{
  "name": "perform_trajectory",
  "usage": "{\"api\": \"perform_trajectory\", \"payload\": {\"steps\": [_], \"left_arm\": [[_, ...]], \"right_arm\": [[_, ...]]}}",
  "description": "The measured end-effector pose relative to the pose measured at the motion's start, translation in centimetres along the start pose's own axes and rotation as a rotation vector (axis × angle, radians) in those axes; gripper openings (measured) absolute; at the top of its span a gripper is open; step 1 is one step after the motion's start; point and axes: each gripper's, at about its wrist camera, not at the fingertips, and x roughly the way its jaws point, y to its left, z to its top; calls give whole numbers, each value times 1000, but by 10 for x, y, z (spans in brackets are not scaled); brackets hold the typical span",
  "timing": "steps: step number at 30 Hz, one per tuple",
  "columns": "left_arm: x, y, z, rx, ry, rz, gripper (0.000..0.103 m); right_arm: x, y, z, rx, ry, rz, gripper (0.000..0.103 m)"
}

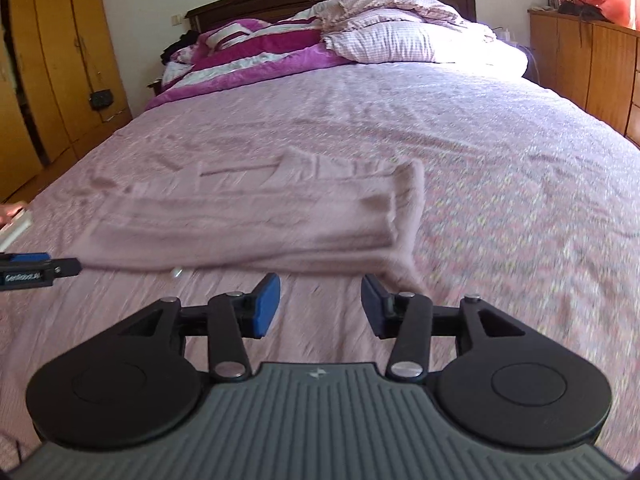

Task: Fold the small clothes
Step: 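Grasp the folded edge with the right tool and adjust it flat, then grasp the cardigan hem with the right tool and lift it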

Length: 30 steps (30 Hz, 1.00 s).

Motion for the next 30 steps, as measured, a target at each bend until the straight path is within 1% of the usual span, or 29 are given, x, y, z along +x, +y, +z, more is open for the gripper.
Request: {"api": "perform_trajectory", "payload": {"steps": [3,9,12,15,16,18,23,26,30], "left_arm": [[-9,-4,-9,3,2,-15,68],[-26,-12,-26,28,23,-28,68],[-35,-19,-31,37,29,-45,68],[-43,-26,-36,39,25,-72,68],[-45,-27,-38,30,28,-90,68],[-47,-29,-43,15,50,-125,68],[-53,-37,-59,66,62,-135,68],[-54,-37,-66,66,67,-151,68],[-51,-38,-68,59,78,-154,68]], "right_arm": [[-7,10,-16,-6,7,8,57],[-16,22,-44,-15,20,31,57],[-16,26,-59,-28,49,51,57],[-13,29,-73,-49,93,51,57],[-14,31,-78,-69,110,37,57],[-18,32,-87,-88,110,1,57],[-38,25,-103,-149,123,-80,57],[-47,12,-111,-131,133,-112,57],[-57,-3,-117,-70,118,-123,57]]}}
